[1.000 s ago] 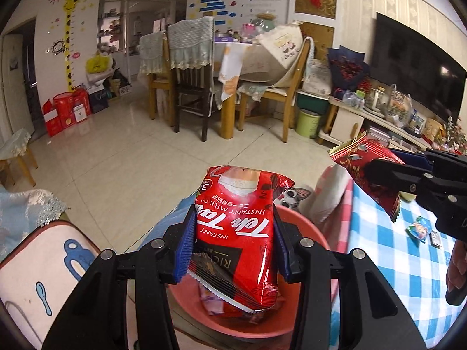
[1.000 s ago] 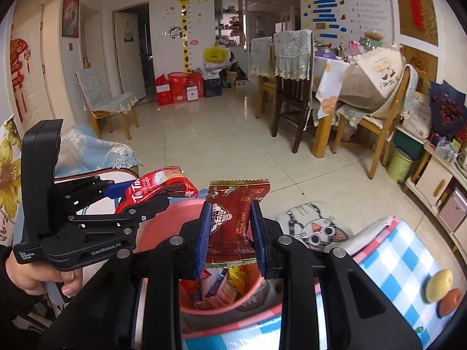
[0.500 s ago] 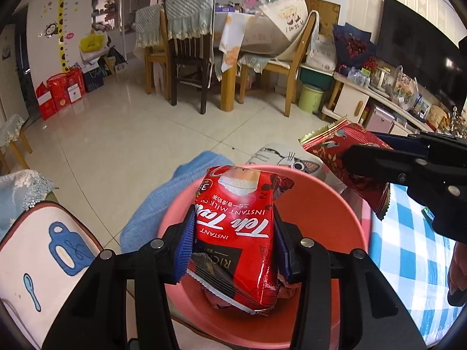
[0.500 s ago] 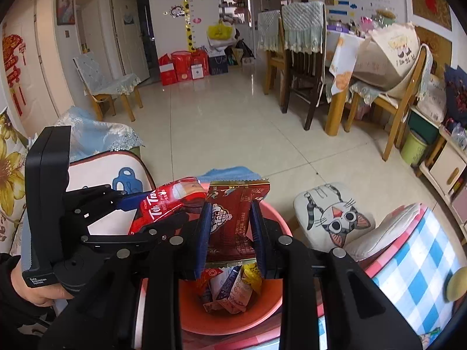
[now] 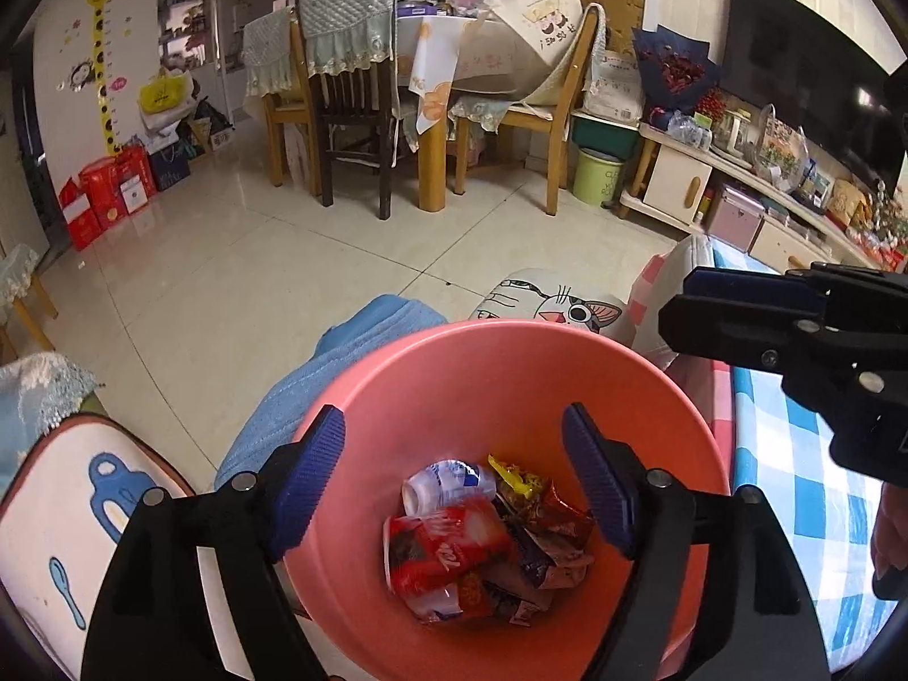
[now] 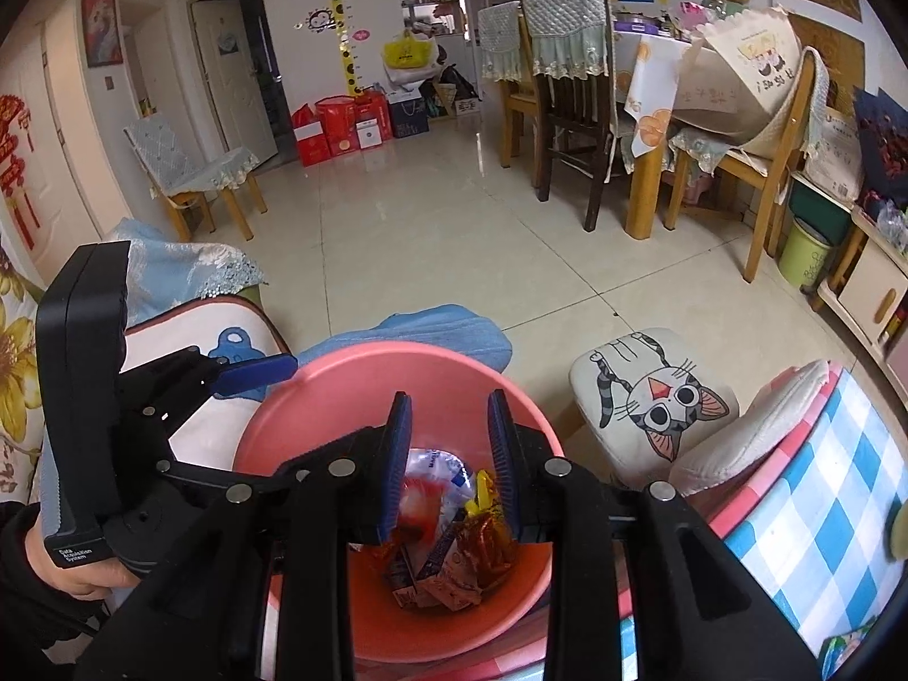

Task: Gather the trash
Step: 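Open the left tool over the bucket while the right tool releases the red wrapper, then move both open tools back over the table toward the remaining wrappers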

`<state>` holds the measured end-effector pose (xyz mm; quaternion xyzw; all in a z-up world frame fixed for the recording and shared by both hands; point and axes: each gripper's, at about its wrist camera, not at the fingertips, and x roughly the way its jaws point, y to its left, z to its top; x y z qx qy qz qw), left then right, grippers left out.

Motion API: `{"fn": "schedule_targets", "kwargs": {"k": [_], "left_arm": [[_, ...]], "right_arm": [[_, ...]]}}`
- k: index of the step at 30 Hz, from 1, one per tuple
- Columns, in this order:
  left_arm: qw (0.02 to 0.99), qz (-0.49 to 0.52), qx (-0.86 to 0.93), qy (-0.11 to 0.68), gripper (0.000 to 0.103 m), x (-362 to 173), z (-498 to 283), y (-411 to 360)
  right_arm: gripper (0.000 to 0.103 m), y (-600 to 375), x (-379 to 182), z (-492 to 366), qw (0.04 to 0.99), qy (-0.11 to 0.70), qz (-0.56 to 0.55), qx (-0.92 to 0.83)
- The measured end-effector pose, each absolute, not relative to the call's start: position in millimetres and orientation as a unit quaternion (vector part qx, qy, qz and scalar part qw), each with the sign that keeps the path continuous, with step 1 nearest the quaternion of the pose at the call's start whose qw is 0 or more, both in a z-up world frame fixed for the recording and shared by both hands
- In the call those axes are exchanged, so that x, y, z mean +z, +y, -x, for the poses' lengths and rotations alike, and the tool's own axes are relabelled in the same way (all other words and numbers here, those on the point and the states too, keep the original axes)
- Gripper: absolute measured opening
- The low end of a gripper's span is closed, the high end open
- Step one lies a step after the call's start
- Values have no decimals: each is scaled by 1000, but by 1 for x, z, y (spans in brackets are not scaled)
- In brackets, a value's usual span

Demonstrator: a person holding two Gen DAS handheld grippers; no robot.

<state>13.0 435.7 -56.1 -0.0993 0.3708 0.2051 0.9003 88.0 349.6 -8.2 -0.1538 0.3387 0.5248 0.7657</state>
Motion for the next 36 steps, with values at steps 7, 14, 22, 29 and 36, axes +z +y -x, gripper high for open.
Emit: {"fn": "schedule_targets", "kwargs": {"k": [7,14,22,29,36], "left_arm": [[902,98,202,368,80,-46,-13,421],[907,87,189,366,80,-34,-18,400],[914,61,146,375,86,-31,-54,352],[911,53,73,403,91,-45,-100,289],[903,37,-5,428,92,-63,-166,206]], "right_arm": [[47,317,6,-96,782,329,128,513],[52,268,11,-111,801,327,114,488],[64,186,4,-134,825,329,102,447],[82,87,-5,-157,857,321,91,392],[92,-30,-32,-189,888,339,94,295]]}}
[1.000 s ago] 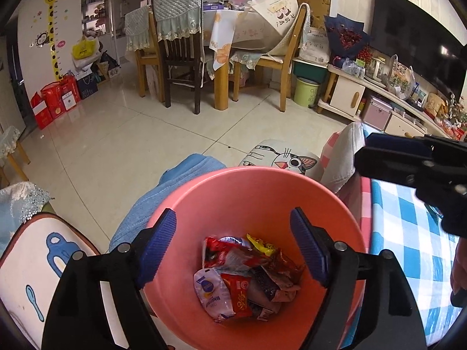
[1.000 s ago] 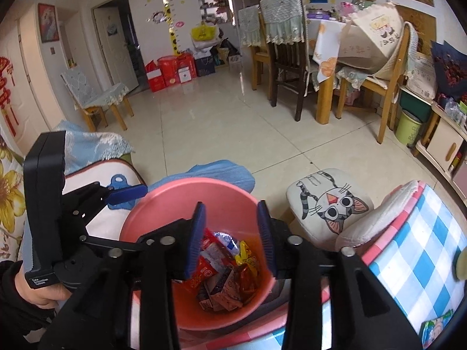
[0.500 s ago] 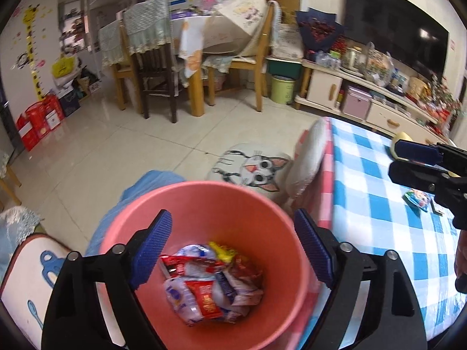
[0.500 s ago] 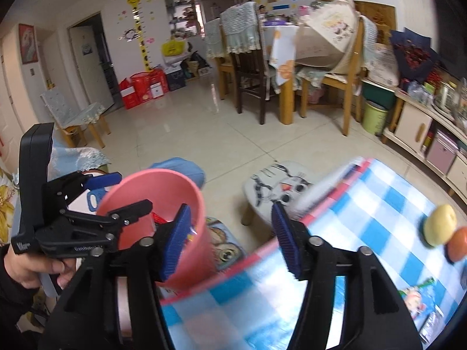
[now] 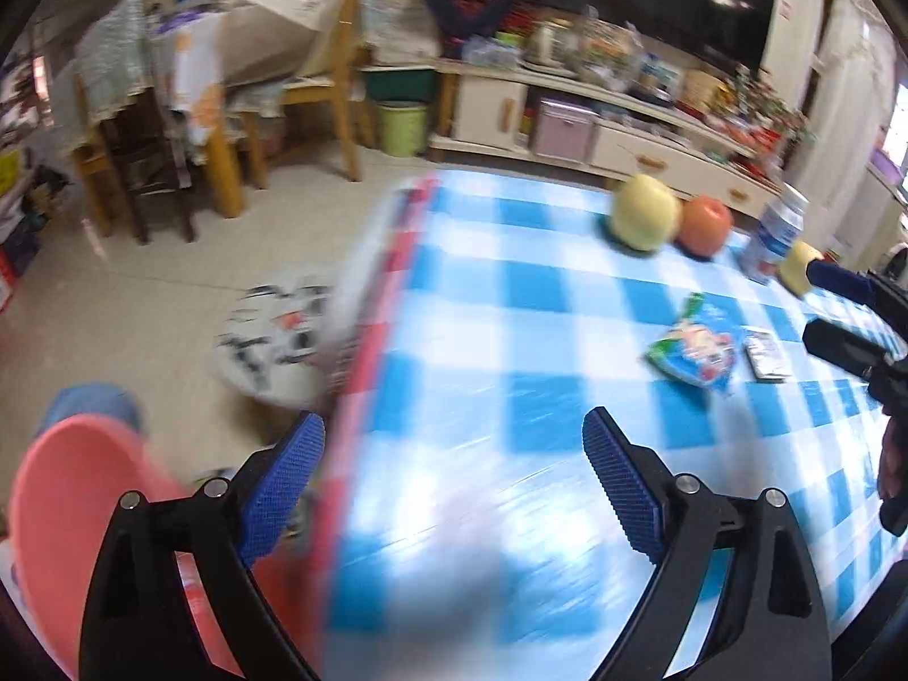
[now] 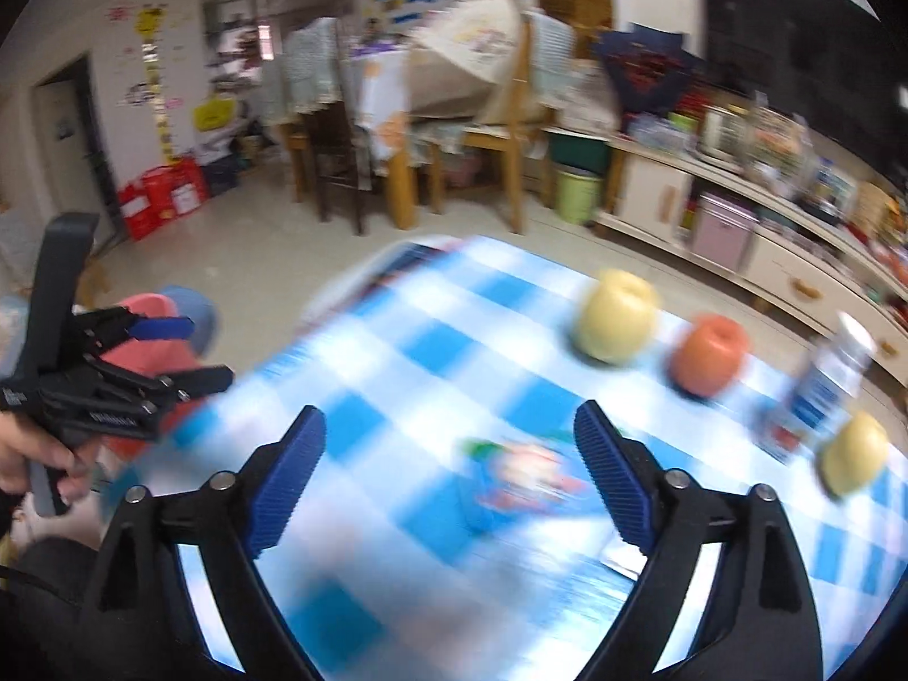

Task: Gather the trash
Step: 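Move both open tools back over the table toward the remaining wrappers, then grasp the blue cartoon snack packet with the left tool while the right grasps the foil tray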

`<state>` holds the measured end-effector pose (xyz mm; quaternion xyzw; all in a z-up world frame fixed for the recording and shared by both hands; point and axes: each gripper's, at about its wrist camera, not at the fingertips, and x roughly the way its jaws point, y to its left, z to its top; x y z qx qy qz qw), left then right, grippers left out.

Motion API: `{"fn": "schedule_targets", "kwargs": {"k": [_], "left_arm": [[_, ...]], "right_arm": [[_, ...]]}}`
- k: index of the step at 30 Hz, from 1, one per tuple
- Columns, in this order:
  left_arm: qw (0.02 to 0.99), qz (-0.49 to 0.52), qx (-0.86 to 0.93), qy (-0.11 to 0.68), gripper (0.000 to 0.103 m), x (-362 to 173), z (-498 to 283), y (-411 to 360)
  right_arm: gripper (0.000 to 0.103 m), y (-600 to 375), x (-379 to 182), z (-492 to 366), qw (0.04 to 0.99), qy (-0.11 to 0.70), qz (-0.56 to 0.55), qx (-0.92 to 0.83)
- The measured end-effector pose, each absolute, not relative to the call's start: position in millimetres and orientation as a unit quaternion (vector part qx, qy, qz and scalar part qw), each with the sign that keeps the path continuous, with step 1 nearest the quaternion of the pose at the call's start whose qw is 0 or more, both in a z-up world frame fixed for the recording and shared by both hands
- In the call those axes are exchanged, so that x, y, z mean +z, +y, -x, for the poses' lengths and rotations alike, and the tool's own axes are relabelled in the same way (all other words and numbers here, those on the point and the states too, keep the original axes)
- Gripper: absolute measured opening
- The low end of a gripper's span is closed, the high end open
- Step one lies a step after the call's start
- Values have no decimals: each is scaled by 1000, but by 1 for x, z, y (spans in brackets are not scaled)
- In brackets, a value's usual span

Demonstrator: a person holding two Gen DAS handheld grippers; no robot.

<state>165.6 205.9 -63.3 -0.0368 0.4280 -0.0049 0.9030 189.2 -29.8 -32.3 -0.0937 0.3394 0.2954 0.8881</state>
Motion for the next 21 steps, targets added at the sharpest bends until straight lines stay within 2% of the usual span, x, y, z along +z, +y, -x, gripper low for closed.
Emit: {"fn": "schedule_targets", "kwargs": {"k": [10,21], "left_arm": [[889,-26,-131,438,92,-98,-246,58],[865,-79,-176,464,92,-127,-277,9]], "right_arm": [[93,-124,-86,-226,869,390,129,277],[93,-114,-110,-250,832,385,180,357]]}}
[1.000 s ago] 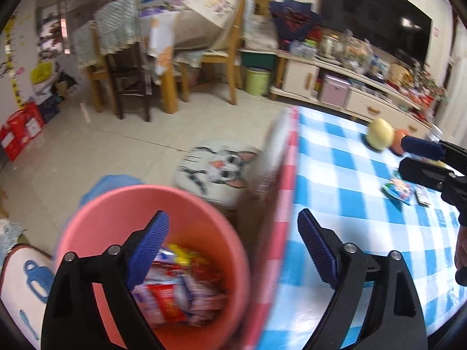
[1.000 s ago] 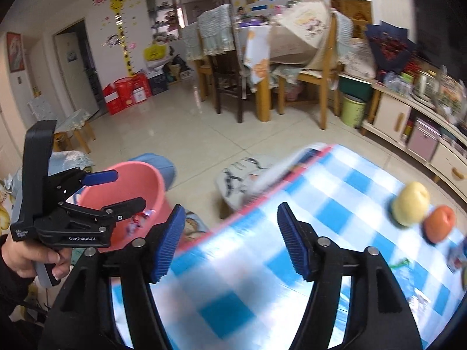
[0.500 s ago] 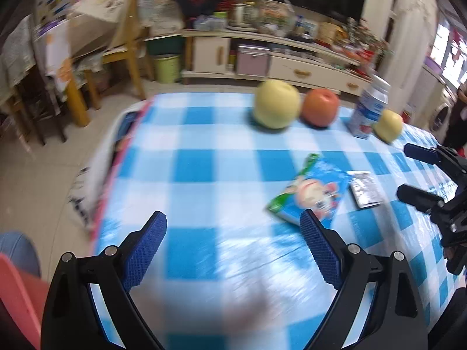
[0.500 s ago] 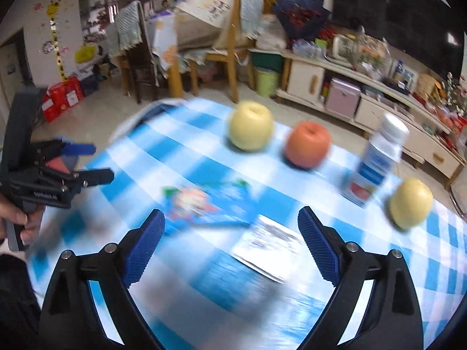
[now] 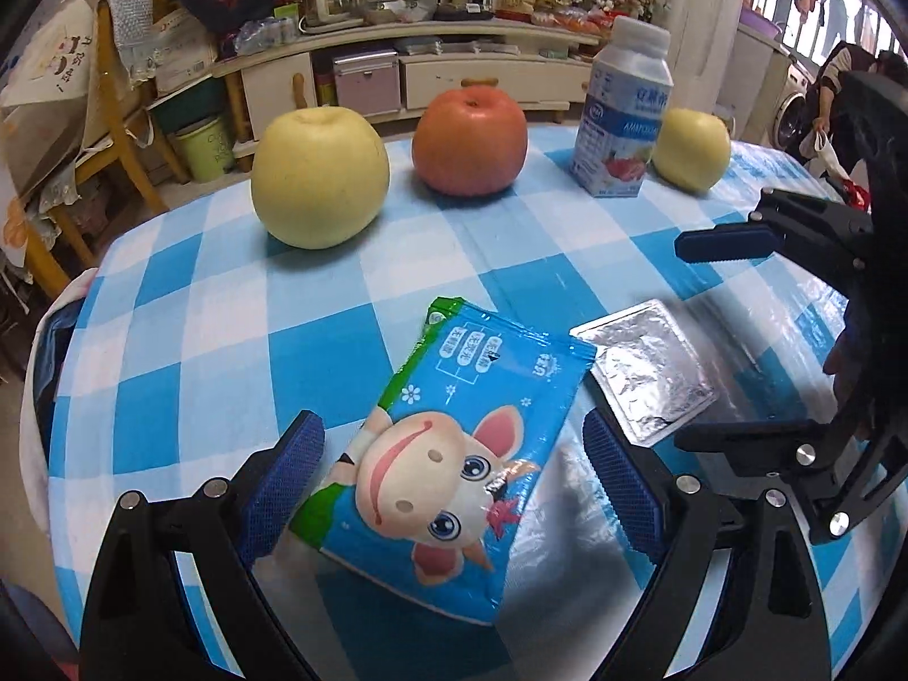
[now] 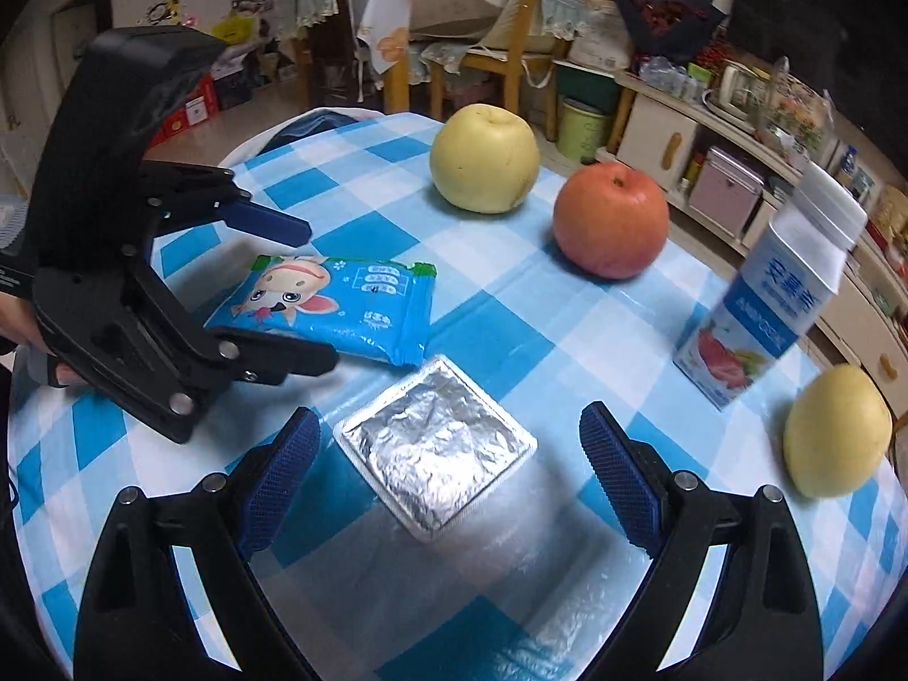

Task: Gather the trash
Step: 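Grasp the blue cartoon snack packet with the left tool while the right grasps the foil tray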

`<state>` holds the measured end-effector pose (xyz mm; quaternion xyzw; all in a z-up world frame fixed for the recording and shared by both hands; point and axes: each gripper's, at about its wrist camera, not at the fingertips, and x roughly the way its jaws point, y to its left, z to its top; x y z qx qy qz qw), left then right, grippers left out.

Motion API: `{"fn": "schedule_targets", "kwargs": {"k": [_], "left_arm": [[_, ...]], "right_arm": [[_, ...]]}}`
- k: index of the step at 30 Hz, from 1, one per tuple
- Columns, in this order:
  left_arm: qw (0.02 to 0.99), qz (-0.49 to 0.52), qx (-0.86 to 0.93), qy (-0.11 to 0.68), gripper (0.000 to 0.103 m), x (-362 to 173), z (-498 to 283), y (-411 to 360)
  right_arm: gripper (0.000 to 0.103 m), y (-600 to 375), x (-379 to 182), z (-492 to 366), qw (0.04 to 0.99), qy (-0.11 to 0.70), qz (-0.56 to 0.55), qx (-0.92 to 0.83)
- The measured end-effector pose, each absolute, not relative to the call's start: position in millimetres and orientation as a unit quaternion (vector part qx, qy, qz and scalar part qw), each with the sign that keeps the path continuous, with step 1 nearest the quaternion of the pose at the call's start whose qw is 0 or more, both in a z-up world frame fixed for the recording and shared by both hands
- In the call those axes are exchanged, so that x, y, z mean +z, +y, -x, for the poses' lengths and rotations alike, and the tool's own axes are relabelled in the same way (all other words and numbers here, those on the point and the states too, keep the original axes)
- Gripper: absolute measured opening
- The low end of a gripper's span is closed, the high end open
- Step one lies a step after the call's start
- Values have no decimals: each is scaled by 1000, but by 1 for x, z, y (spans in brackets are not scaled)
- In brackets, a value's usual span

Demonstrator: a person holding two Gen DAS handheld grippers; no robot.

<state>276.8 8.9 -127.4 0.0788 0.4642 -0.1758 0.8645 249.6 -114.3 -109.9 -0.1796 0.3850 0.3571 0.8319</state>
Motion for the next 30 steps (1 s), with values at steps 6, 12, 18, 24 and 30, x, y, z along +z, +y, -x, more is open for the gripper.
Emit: {"fn": "schedule_targets", "kwargs": {"k": [6,12,18,24,30], "left_arm": [[857,-90,-175,477,92,-134,-282,11],[855,-91,-175,479,93,-136,-284,11],[856,-95,-177,476,94,-138,-286,7],[857,-96,-178,473,96,-139,-286,7],[858,-97,-182,470,97,-140,-286,8]], "right_arm": [[93,-106,-119,-252,808,386,218,388],[94,-103,-123,-256,785,379,259,415],[94,-96,-130,-263,761,382,287,438],[95,-94,-132,-273,748,394,276,457],[97,-98,-134,-278,740,401,260,473]]}}
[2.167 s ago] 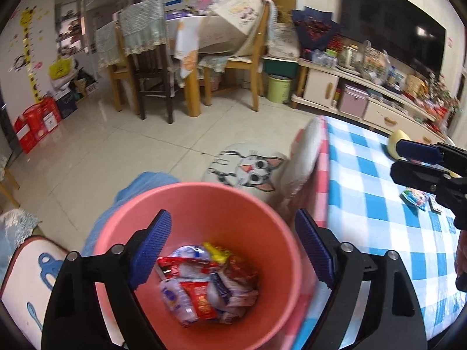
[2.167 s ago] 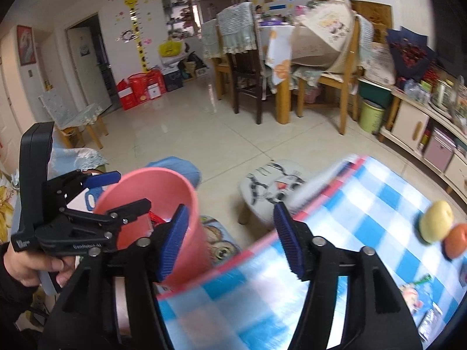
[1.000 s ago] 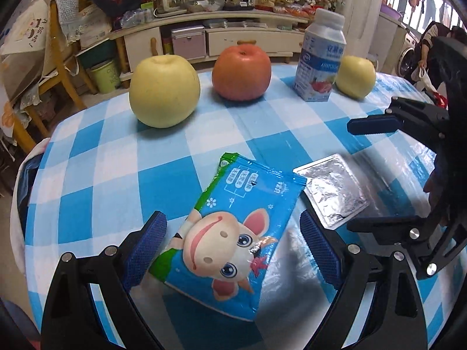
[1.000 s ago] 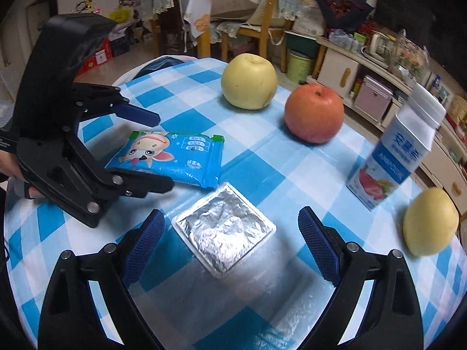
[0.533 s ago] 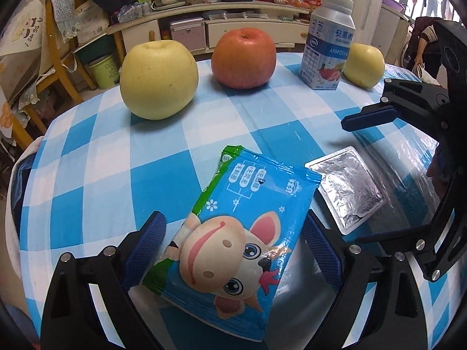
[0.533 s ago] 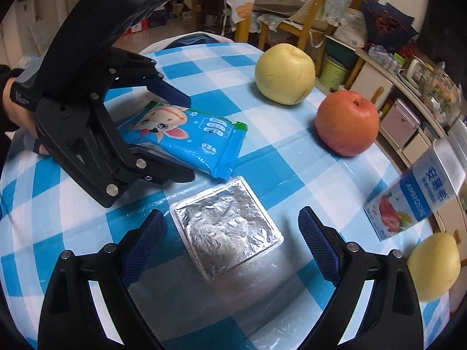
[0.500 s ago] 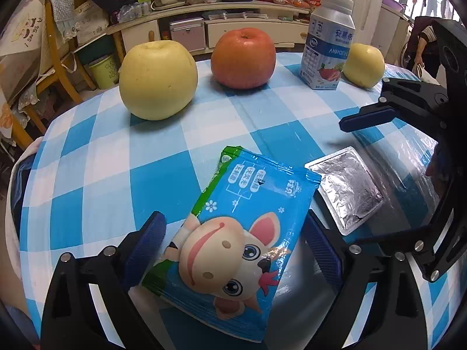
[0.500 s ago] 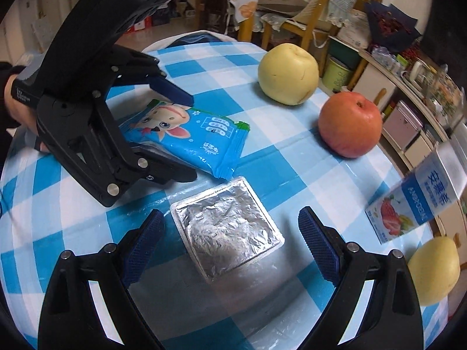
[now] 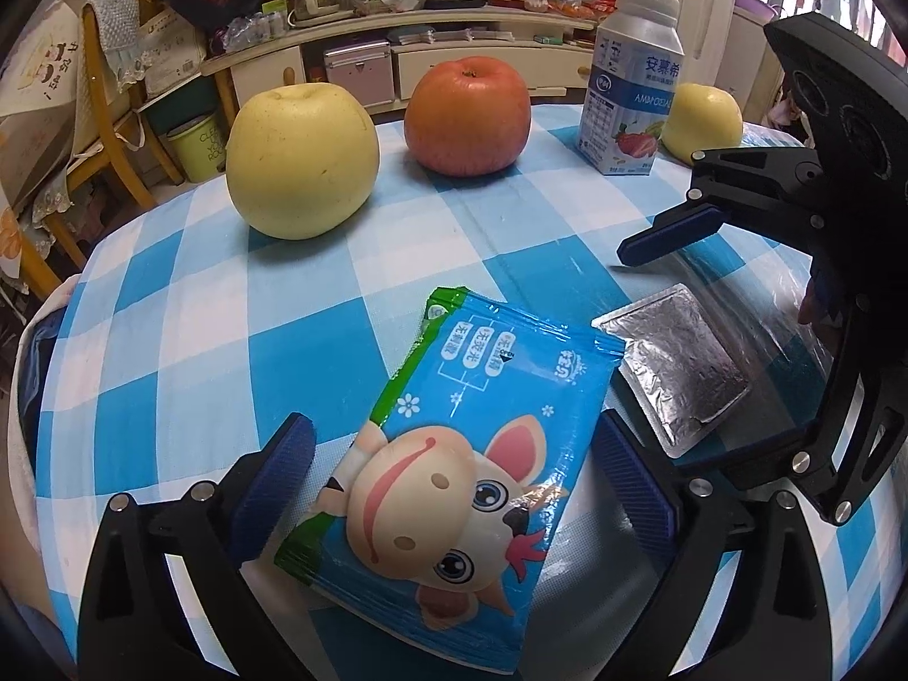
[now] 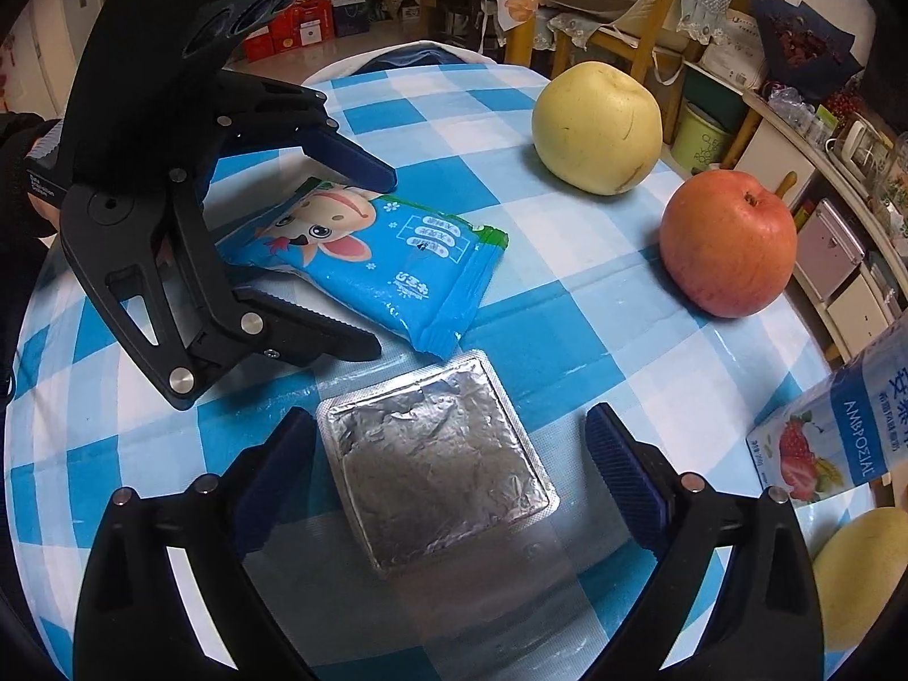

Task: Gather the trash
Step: 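Grasp the blue cartoon snack packet with the left tool while the right grasps the foil tray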

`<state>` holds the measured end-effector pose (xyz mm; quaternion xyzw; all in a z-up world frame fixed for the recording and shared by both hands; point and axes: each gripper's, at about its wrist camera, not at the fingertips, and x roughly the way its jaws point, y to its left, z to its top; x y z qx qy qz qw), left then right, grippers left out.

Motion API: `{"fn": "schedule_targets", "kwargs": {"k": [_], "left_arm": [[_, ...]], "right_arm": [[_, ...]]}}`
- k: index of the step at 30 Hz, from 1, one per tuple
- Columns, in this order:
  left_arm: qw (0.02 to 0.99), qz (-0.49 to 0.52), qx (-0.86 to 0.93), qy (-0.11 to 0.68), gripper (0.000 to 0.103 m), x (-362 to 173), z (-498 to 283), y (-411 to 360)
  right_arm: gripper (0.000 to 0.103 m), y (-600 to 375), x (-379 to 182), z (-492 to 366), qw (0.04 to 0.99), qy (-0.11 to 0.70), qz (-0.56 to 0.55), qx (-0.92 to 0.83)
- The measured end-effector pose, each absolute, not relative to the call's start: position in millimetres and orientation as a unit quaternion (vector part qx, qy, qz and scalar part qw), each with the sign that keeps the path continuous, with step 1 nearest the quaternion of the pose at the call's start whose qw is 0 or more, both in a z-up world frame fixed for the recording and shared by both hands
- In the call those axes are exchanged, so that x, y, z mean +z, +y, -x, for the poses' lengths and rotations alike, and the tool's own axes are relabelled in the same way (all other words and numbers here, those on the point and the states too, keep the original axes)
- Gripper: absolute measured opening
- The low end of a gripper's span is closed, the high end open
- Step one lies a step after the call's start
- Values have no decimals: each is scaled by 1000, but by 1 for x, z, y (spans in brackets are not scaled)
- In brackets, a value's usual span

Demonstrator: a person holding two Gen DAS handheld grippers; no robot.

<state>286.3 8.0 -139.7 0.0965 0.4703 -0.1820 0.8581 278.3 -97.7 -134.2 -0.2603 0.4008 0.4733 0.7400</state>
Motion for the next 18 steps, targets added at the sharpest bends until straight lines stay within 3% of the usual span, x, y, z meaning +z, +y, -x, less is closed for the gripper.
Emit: {"fn": "schedule_targets", "kwargs": {"k": [12,18], "left_arm": [[858,-100,-189,467,96,-140,-286,6],[860,-106,-204,456,73,-135,-279,1]], "right_arm": [[96,-102,-136,-278,736,395,250,488],[86,-103,-132,-275,730,396,255,496]]}}
